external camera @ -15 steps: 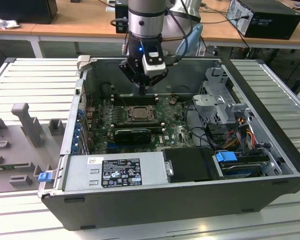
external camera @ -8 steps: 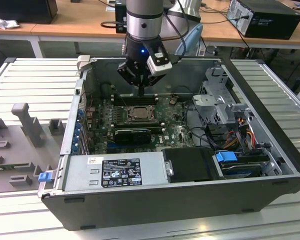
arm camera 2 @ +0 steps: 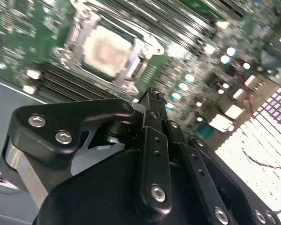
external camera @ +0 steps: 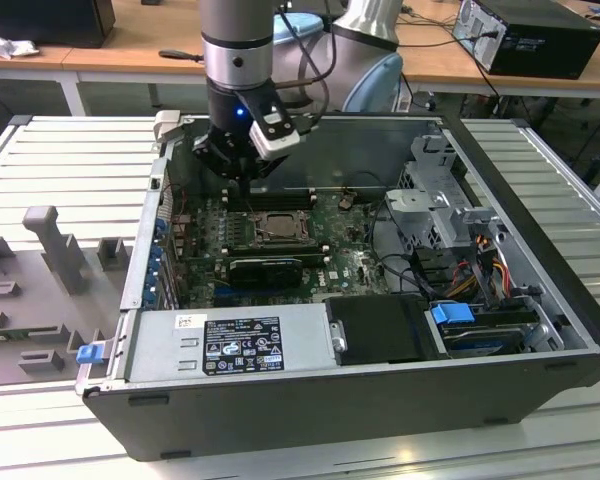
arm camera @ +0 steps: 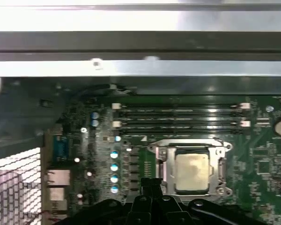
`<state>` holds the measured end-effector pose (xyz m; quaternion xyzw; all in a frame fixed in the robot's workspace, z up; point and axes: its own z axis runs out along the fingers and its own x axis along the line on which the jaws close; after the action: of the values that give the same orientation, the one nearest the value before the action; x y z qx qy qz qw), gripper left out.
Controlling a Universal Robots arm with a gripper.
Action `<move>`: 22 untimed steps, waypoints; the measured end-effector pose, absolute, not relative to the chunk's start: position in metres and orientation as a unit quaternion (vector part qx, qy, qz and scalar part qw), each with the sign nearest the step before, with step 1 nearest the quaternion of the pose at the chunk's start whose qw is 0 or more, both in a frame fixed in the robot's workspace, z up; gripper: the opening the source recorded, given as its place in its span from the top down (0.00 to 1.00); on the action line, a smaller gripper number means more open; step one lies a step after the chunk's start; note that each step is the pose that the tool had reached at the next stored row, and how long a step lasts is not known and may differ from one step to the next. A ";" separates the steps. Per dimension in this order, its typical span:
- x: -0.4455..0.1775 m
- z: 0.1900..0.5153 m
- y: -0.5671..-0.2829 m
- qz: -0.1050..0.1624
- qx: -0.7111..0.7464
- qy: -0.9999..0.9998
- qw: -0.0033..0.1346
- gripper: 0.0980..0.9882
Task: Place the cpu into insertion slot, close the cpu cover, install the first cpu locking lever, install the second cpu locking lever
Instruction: 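Install the first cpu locking lever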
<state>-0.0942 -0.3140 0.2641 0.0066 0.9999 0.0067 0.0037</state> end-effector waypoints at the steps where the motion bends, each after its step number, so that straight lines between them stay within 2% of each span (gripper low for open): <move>1: -0.101 0.264 -0.314 0.007 0.007 1.000 0.004 0.99; 4: -0.118 0.262 -0.311 0.007 0.007 1.000 0.004 0.99; 11: -0.114 0.256 -0.281 0.008 0.006 1.000 0.004 0.99; 22: -0.061 0.253 -0.280 0.009 0.007 1.000 0.004 0.99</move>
<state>-0.0614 -0.2799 0.2527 0.0065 0.9999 0.0087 0.0035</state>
